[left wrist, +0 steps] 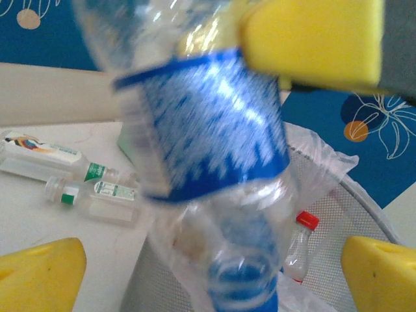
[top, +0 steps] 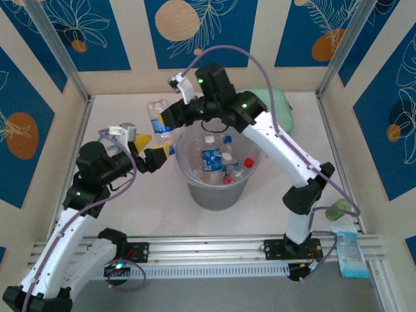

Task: Put the plastic bottles in the bin

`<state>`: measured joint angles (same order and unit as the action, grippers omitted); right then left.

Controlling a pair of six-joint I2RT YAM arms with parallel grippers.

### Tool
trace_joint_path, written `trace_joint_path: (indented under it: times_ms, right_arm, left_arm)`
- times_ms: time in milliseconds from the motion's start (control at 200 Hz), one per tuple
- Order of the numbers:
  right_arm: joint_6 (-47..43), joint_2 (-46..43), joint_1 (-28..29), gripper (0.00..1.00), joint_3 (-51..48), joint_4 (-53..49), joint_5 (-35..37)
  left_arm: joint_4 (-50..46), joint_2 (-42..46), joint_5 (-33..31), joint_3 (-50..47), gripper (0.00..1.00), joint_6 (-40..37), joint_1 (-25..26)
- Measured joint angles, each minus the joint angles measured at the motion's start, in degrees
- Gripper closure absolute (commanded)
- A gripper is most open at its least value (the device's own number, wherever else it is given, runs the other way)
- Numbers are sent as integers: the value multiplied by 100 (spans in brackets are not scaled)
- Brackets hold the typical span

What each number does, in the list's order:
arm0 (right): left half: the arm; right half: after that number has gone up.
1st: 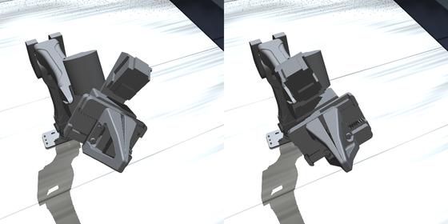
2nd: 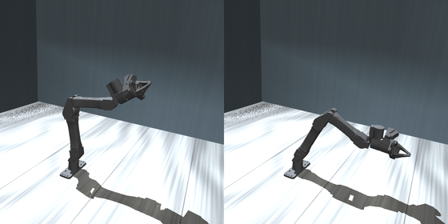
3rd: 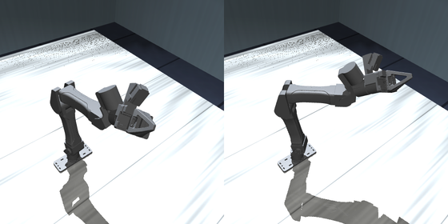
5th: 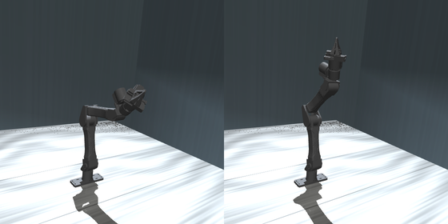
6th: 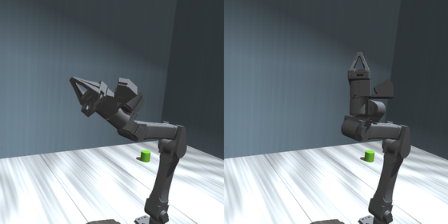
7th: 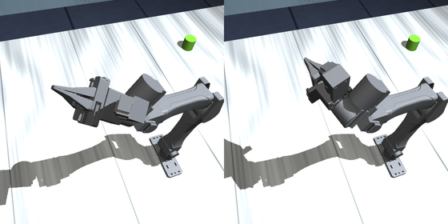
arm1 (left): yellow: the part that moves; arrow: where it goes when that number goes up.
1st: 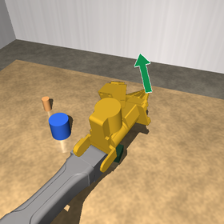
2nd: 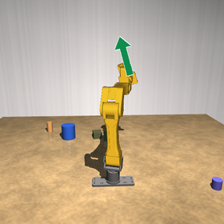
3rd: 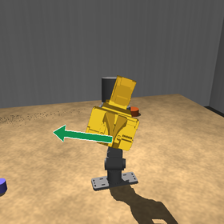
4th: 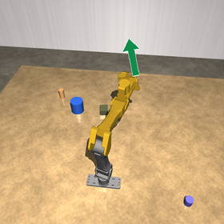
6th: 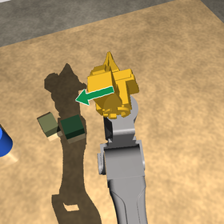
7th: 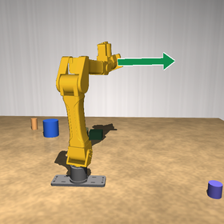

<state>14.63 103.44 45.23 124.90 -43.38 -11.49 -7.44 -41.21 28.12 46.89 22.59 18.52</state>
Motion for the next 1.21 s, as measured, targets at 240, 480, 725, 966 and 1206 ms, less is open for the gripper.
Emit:
trace_joint_path:
  times_ms: [240,480,725,966,1206]
  right_arm:
    - [-282,-1357,-660,76,-302,-175,673]
    - [-417,-2376,-1176,79,-1193,-750,1237]
    - [-415,-1937,-1117,84,-1738,-1569,1480]
    - [-118,-1812,-1008,87,-2837,-1753,1615]
    - [260,-1821,-914,89,-3425,-1464,1338]
  left_arm:
    - [151,-229,20,2,0,4,4]
    - [144,-927,-212,68,0,46,186]
    - [-9,-1340,-879,304,0,-232,966]
    - [-96,-1523,-1215,341,0,-365,1139]
    - [-72,-1528,-1325,341,0,-361,1141]
